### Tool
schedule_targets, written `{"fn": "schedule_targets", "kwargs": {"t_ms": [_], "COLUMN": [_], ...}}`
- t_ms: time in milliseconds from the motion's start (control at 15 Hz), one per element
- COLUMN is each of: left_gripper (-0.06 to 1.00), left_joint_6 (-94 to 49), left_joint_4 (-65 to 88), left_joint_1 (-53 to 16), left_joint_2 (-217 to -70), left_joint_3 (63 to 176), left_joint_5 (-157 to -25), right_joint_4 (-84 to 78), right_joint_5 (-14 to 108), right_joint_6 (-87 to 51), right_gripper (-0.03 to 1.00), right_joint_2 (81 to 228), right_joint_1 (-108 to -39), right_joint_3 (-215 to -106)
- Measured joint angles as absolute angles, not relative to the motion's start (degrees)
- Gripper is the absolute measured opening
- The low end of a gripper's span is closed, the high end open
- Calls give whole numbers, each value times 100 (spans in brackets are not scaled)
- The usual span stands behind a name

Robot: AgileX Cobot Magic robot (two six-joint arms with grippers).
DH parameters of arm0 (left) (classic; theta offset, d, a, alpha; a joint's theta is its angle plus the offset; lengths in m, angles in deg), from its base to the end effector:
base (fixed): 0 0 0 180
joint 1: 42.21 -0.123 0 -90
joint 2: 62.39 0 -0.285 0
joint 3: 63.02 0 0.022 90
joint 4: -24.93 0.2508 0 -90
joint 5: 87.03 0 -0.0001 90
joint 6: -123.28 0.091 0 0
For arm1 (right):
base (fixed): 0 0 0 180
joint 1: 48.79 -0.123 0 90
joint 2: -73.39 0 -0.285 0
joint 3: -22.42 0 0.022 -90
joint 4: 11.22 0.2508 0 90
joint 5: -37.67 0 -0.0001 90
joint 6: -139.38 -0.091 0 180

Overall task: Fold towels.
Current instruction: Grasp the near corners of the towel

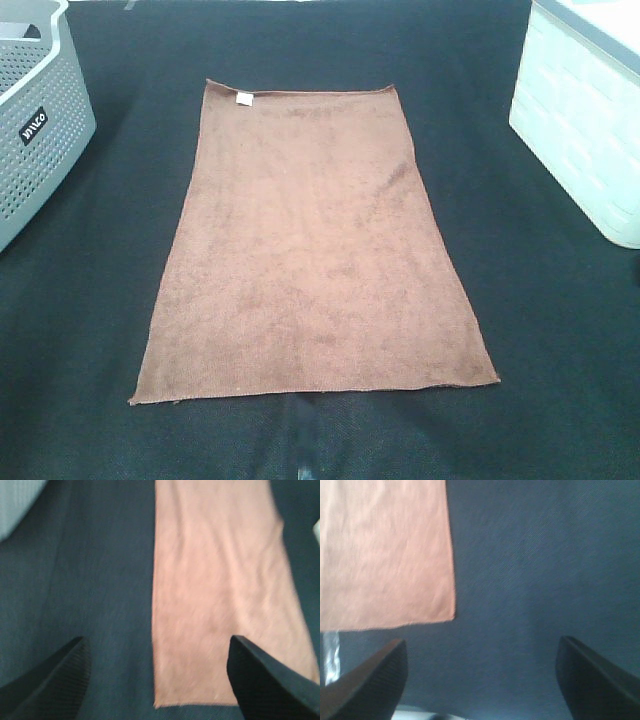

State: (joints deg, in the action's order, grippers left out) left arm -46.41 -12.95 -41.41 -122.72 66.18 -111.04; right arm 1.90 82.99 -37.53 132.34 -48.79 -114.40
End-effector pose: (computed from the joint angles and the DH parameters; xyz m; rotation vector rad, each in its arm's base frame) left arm 0.1674 -0.0251 0.2435 -0.3525 2.2783 -0.5224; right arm 0.1521 0.0147 0.2609 0.0767 2.5586 0.2491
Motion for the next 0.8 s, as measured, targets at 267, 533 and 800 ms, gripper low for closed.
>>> {"fn": "schedule_targets", "kwargs": {"t_ms": [267, 533, 800], "left_gripper": [72, 72, 72], "left_joint_6": [-3208, -1741, 178], "left_joint_4": [-2515, -4010, -5575], "left_joint_1": [-4141, -4141, -4141], "left_joint_2": [-14225, -15463, -16494], "left_joint_3": [6618, 6635, 6962], "left_joint_5": [-11087, -11144, -11941], "right_joint_4": [1697, 3273, 4373], "right_joint_5": [8024, 7600, 7428], "right_joint_6": [-2355, -1060, 11], "right_gripper": [77, 77, 77], "right_joint_2": [15268, 16511, 17330], "right_joint_1": [-4879, -4879, -4879], "right_joint_3": [-11566, -11572, -11577]}}
